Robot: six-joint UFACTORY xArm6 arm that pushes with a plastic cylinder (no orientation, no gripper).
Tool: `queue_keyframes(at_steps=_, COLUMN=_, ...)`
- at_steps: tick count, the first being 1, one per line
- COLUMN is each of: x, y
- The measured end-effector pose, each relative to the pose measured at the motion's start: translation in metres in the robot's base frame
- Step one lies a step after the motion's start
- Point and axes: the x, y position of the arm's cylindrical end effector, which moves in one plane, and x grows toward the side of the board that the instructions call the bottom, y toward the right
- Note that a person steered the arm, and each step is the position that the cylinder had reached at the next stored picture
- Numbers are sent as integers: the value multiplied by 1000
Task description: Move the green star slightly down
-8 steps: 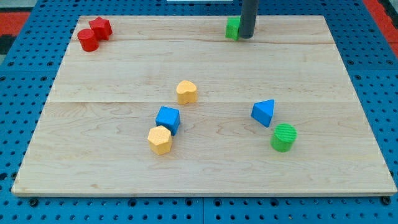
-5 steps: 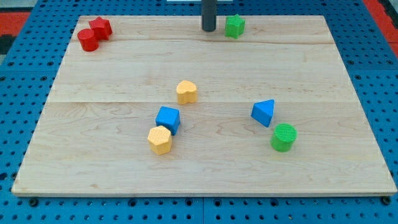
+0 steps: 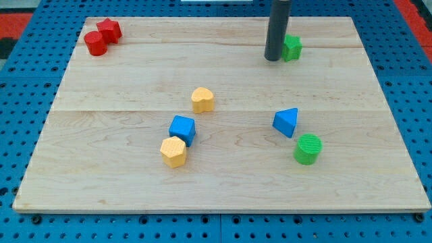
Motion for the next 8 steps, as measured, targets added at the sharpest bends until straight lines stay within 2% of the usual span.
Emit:
queue_keyframes(at_steps=1, x=-8, y=20)
queue_keyframes(at_steps=2, x=-68, y=20)
queue_keyframes(at_steps=3, x=-13, y=29)
queue_keyframes(at_steps=4, x=74, y=51)
queue_keyframes(at_steps=5, x=137, y=66)
queue_keyframes(at_steps=8, x=233, y=85)
